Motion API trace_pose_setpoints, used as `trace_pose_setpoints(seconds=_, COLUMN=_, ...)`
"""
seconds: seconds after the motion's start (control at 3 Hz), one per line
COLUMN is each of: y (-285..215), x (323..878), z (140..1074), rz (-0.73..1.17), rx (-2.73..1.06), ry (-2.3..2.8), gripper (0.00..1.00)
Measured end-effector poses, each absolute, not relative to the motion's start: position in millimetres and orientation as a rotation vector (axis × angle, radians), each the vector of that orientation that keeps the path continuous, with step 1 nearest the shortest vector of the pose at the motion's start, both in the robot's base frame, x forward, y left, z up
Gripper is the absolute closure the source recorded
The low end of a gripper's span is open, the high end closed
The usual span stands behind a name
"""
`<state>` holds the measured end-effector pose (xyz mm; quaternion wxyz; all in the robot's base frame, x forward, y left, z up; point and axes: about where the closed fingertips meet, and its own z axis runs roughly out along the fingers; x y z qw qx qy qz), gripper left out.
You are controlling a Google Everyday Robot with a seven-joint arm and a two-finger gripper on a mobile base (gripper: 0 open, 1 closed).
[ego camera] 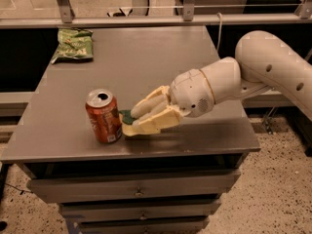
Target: Move sponge near coke can
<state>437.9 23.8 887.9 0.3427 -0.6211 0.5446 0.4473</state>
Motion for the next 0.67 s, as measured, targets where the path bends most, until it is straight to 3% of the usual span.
trace_pose_setpoints(seconds=0.33, y=23.3, x=436.6, z=886.3, rz=1.161, rx=-1.617, ry=1.42, gripper=0.12)
trace_pose_setpoints(seconds=0.67, y=21.8, x=437.2, z=885.9, rz=1.154, rx=-1.615, ry=1.426, gripper=0.0)
